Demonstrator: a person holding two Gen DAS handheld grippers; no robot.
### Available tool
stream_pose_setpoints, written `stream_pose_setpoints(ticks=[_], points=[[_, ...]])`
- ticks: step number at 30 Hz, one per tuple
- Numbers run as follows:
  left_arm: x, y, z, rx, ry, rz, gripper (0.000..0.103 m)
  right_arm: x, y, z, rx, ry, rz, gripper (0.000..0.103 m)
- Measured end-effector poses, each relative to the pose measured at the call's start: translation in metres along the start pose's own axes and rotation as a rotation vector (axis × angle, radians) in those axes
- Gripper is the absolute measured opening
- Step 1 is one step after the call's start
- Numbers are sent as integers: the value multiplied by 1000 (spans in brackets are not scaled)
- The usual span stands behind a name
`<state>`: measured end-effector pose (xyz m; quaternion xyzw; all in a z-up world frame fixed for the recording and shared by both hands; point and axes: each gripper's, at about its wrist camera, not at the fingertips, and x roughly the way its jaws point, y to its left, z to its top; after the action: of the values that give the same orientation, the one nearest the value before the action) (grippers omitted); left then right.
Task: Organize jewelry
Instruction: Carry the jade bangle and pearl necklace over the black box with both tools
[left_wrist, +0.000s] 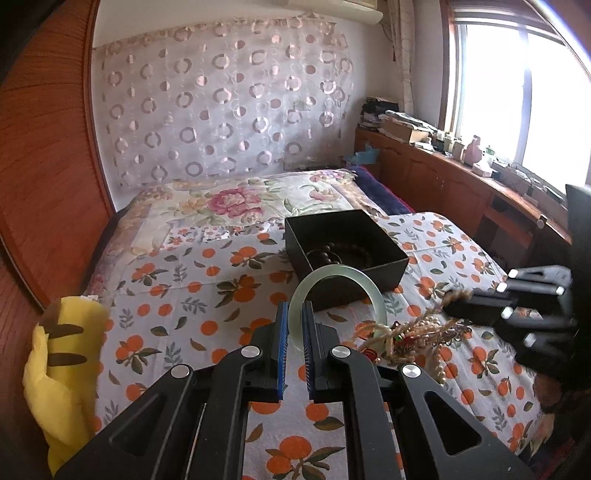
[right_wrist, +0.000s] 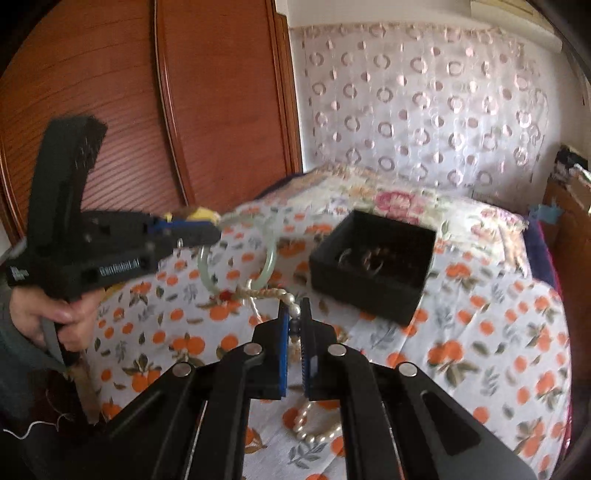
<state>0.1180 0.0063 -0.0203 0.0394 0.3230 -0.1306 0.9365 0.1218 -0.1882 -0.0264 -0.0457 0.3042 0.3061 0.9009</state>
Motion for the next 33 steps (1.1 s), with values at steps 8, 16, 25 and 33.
stream_pose_setpoints(ticks=[8, 16, 25, 33], points=[[-9, 3, 6, -4, -31, 14, 7, -30, -7, 31, -21, -75, -24, 7], [-11, 4, 7, -10, -38, 17, 7, -53, -1, 53, -55, -122, -35, 7], [-13, 6, 8, -15, -44, 17, 7, -85, 7, 85, -97, -195, -45, 6], [-18, 10, 20, -26, -68, 23, 7, -83, 3, 103, -133, -188, -87, 6]])
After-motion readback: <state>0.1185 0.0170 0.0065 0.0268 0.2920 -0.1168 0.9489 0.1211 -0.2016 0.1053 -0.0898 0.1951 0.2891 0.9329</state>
